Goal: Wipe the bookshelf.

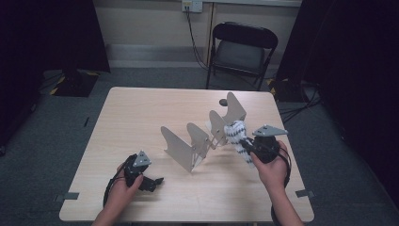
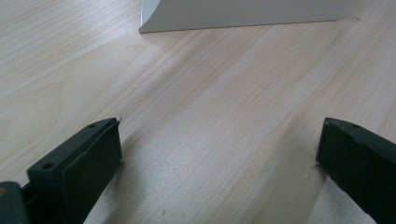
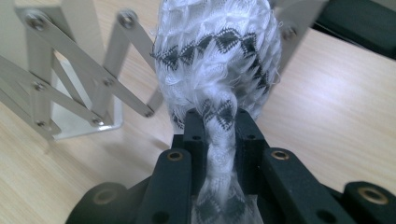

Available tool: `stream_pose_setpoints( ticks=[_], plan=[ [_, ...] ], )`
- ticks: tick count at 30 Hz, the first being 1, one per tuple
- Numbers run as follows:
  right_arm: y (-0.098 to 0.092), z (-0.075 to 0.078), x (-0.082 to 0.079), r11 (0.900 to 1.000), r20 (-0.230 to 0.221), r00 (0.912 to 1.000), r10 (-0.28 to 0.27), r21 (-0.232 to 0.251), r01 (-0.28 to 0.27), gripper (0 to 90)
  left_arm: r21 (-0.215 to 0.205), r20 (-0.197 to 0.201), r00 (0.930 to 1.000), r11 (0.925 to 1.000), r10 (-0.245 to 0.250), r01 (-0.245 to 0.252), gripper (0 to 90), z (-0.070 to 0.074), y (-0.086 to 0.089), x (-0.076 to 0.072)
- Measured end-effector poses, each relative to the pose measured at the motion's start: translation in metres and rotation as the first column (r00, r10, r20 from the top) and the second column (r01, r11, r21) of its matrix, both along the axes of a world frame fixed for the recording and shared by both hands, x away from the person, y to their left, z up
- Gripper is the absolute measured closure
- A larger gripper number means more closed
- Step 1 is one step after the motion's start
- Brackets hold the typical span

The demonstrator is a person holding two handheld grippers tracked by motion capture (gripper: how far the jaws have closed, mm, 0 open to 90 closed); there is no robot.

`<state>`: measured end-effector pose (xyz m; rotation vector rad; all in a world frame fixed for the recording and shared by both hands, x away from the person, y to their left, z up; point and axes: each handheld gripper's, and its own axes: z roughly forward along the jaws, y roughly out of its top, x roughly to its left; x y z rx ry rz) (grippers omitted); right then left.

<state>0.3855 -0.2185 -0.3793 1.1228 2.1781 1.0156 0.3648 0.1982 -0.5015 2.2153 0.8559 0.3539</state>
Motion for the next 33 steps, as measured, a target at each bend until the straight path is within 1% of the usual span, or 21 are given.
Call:
stream_pose_setpoints(
  ticks=[2, 3, 6, 9, 10, 12, 16, 25, 27, 29, 31, 33],
  plan=[
    [0.007, 0.001, 0.003, 1.000, -0.002, 0.9999, 0.015, -0.009, -0.015, 78.6, -0.001, 0.000, 1.0000, 1.0000, 0.001, -0.001, 0.0, 0.000, 0.000, 0.000],
    [0.011, -0.001, 0.005, 1.000, -0.008, 0.9997, 0.024, -0.018, -0.024, 78.6, -0.004, 0.000, 1.0000, 1.0000, 0.002, -0.002, 0.0, 0.000, 0.000, 0.000],
    [0.021, -0.013, 0.009, 0.998, -0.027, 0.9987, 0.042, -0.042, -0.044, 78.7, -0.004, 0.000, 1.0000, 1.0000, 0.002, -0.002, 0.0, 0.000, 0.000, 0.000],
    [0.027, -0.027, 0.012, 0.998, -0.045, 0.9978, 0.049, -0.037, -0.051, 78.7, -0.003, -0.001, 1.0000, 1.0000, 0.002, -0.002, 0.0, 0.000, 0.000, 0.000],
    [0.028, -0.030, 0.012, 0.998, -0.063, 0.9969, 0.048, -0.040, -0.050, 78.7, -0.004, 0.000, 1.0000, 1.0000, 0.002, -0.002, 0.0, 0.000, 0.000, 0.000],
    [0.030, -0.039, 0.013, 0.997, -0.080, 0.9955, 0.051, -0.050, -0.056, 78.7, -0.004, 0.000, 1.0000, 1.0000, 0.002, -0.002, 0.0, 0.000, 0.000, 0.000],
    [0.031, -0.055, 0.013, 0.997, -0.114, 0.9921, 0.051, -0.055, -0.058, 78.7, -0.004, -0.001, 1.0000, 1.0000, 0.002, -0.002, 0.0, 0.000, 0.000, 0.000],
    [0.031, -0.087, 0.012, 0.995, -0.186, 0.9816, 0.045, -0.082, -0.061, 78.5, -0.004, -0.001, 1.0000, 1.0000, 0.002, -0.002, 0.0, 0.000, 0.000, 0.000],
    [0.030, -0.091, 0.011, 0.995, -0.192, 0.9803, 0.045, -0.083, -0.062, 78.4, -0.002, -0.001, 1.0000, 1.0000, 0.004, -0.004, 0.0, 0.000, 0.000, 0.000],
    [0.029, -0.092, 0.010, 0.994, -0.199, 0.9788, 0.050, -0.081, -0.067, 78.4, -0.002, -0.001, 1.0000, 1.0000, 0.004, -0.004, 0.0, 0.000, 0.000, 0.000],
    [0.028, -0.091, 0.008, 0.994, -0.203, 0.9781, 0.048, -0.086, -0.067, 78.4, -0.001, -0.001, 1.0000, 1.0000, 0.003, -0.003, 0.0, 0.000, 0.000, 0.000],
    [0.025, -0.088, 0.006, 0.996, -0.200, 0.9789, 0.044, -0.071, -0.059, 78.5, -0.002, -0.001, 1.0000, 1.0000, 0.004, -0.004, 0.0, 0.000, 0.000, 0.000]
  ],
)
